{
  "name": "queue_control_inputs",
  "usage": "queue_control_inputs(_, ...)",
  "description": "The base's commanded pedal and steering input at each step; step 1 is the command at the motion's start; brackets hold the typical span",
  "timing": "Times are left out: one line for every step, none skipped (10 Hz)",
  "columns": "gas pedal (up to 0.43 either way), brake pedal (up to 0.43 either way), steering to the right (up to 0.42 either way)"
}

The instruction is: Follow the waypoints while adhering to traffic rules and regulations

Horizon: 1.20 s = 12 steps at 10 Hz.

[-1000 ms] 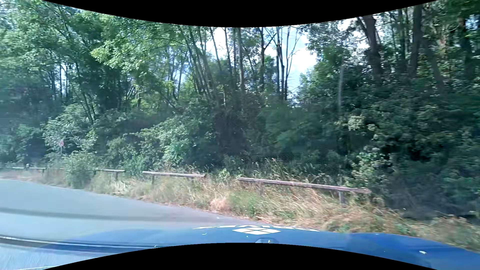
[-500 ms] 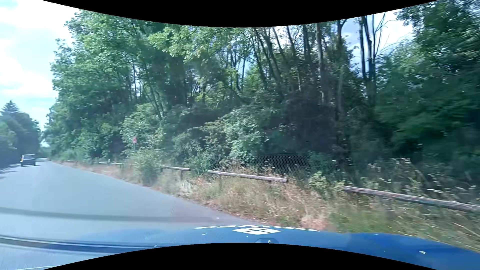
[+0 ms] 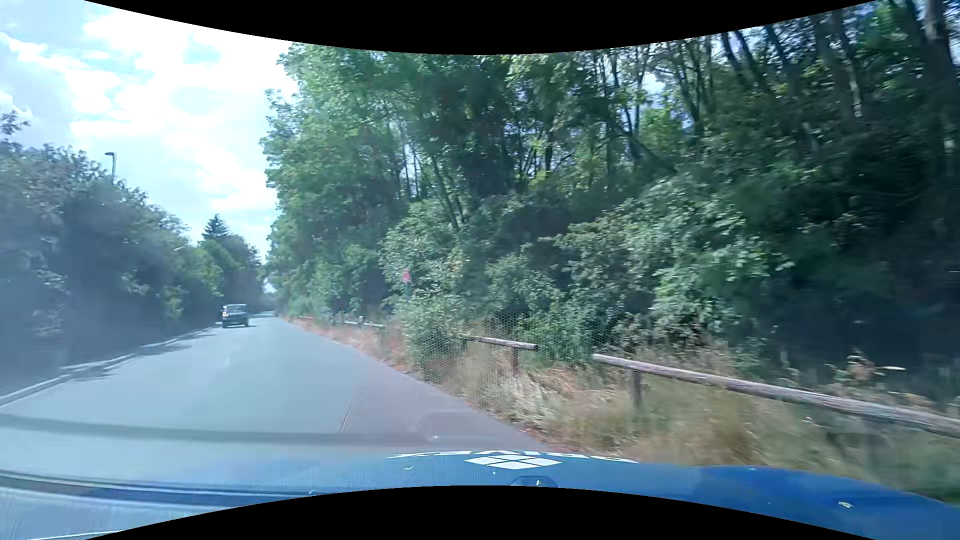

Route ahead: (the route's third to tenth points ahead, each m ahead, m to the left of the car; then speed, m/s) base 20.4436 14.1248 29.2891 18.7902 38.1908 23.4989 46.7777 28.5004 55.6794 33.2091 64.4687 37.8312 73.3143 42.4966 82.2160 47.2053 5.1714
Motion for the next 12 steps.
queue_control_inputs(0.331,0.0,-0.426)
queue_control_inputs(0.331,0.0,-0.374)
queue_control_inputs(0.339,0.0,-0.319)
queue_control_inputs(0.398,0.0,-0.276)
queue_control_inputs(0.429,0.0,-0.243)
queue_control_inputs(0.449,0.0,-0.213)
queue_control_inputs(0.449,0.0,-0.186)
queue_control_inputs(0.449,0.0,-0.168)
queue_control_inputs(0.48,0.0,-0.146)
queue_control_inputs(0.488,0.0,-0.127)
queue_control_inputs(0.5,0.0,-0.114)
queue_control_inputs(0.52,0.0,-0.099)
